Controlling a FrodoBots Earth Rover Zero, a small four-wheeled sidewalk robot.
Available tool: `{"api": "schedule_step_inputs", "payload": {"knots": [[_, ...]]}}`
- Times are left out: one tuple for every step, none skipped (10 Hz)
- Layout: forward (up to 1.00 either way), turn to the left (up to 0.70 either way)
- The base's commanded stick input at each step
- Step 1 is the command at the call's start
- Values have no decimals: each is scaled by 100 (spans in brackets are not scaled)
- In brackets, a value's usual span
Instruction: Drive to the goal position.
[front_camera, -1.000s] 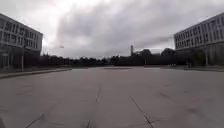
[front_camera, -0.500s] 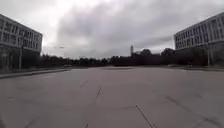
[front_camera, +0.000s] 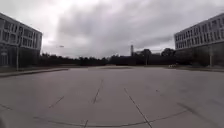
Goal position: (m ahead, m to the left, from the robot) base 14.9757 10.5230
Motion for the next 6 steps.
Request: {"api": "schedule_step_inputs", "payload": {"knots": [[70,1],[70,1],[70,1],[70,2],[70,2],[70,2]]}}
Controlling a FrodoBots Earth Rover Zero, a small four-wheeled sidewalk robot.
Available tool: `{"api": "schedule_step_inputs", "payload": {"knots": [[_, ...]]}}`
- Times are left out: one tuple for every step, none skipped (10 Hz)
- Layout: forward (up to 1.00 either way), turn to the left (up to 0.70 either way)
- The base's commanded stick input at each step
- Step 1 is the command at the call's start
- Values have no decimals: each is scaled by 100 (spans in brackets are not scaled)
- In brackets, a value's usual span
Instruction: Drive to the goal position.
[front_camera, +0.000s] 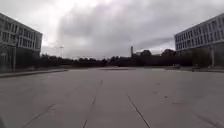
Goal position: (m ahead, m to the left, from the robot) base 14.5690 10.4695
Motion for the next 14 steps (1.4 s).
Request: {"api": "schedule_step_inputs", "payload": {"knots": [[70,2],[70,2],[70,2],[70,2],[70,1],[70,0],[70,0],[70,0],[70,1],[70,2],[70,2],[70,2],[70,0],[70,0]]}}
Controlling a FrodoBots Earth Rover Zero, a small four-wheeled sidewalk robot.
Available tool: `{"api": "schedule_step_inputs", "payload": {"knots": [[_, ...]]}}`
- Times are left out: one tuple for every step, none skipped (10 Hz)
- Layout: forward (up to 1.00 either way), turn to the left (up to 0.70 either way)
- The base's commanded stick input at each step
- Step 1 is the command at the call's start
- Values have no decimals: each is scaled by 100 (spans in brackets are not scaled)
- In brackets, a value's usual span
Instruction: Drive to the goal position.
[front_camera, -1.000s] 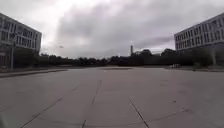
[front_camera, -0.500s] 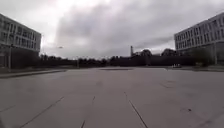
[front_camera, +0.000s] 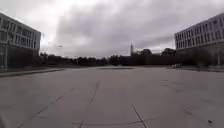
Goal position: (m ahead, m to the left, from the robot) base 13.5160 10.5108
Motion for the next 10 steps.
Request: {"api": "schedule_step_inputs", "payload": {"knots": [[70,1],[70,2],[70,2],[70,2],[70,1],[70,1],[70,2],[70,2],[70,2],[70,1]]}}
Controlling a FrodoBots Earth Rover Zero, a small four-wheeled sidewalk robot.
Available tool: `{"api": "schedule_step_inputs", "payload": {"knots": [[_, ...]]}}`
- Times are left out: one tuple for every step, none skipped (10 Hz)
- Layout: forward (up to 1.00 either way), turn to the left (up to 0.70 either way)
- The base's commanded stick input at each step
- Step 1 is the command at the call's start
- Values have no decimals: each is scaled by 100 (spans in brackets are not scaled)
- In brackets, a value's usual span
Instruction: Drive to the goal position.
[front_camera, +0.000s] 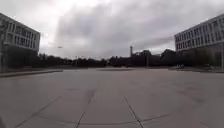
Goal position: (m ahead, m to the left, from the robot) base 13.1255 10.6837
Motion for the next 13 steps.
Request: {"api": "schedule_step_inputs", "payload": {"knots": [[70,0],[70,1],[70,2],[70,2],[70,2],[70,2],[70,2],[70,0],[70,0],[70,0],[70,0],[70,0],[70,0]]}}
